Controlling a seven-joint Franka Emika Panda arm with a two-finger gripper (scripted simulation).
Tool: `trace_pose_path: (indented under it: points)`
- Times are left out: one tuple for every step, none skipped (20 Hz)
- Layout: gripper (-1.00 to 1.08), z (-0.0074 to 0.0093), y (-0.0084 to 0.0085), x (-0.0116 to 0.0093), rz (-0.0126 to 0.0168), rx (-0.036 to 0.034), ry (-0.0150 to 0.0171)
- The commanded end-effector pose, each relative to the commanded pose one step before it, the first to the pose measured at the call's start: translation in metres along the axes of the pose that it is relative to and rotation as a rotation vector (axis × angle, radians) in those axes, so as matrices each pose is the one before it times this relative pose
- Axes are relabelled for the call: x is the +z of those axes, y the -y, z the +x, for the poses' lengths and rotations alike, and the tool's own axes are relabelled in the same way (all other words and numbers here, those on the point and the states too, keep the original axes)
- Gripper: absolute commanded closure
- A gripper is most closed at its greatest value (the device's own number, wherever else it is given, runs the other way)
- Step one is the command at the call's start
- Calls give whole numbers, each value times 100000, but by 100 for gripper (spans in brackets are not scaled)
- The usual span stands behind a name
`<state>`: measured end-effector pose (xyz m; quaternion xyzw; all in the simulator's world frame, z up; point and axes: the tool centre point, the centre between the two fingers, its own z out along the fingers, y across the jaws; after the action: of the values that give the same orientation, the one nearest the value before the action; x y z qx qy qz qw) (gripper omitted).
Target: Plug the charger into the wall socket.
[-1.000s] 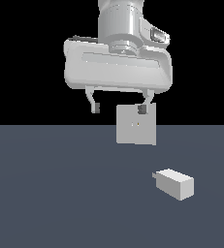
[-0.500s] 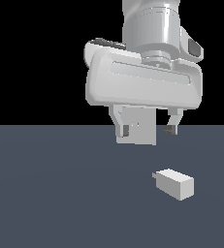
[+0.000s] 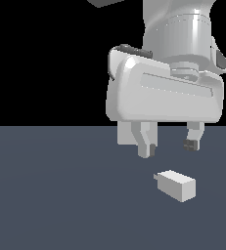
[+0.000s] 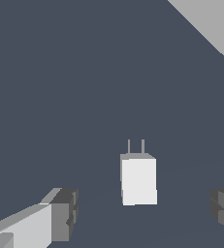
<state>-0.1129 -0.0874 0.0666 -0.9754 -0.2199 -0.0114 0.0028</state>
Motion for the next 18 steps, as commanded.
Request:
trace_pose_path:
  points:
    - [-92, -286, -256, 283, -18, -1309, -165]
    - [-92, -68, -70, 71, 4, -275, -23]
    - [-92, -45, -56, 52, 4, -195, -15]
    - [-92, -21, -41, 33, 4, -119, -8]
    - [-92, -10, -42, 13, 0, 0, 0]
    - [-92, 18, -3, -3, 0, 0, 0]
    - [-92, -6, 40, -17, 23, 197, 59]
    - [-92, -2, 0, 27, 0, 0, 0]
    - [-92, -5, 0, 80, 0, 0, 0]
    - [-92, -9, -1, 133, 0, 0, 0]
    - [-92, -12, -1, 185, 0, 0, 0]
    - [-92, -16, -1, 237, 0, 0, 0]
    - [-92, 1, 27, 282, -7, -68, -12]
    - [-92, -22, -1, 340, 0, 0, 0]
    - [-92, -25, -2, 390, 0, 0, 0]
    - [-92, -27, -3, 438, 0, 0, 0]
    - [-92, -7, 23, 479, -5, -68, -13]
    - [-92, -24, -7, 481, 0, 0, 0]
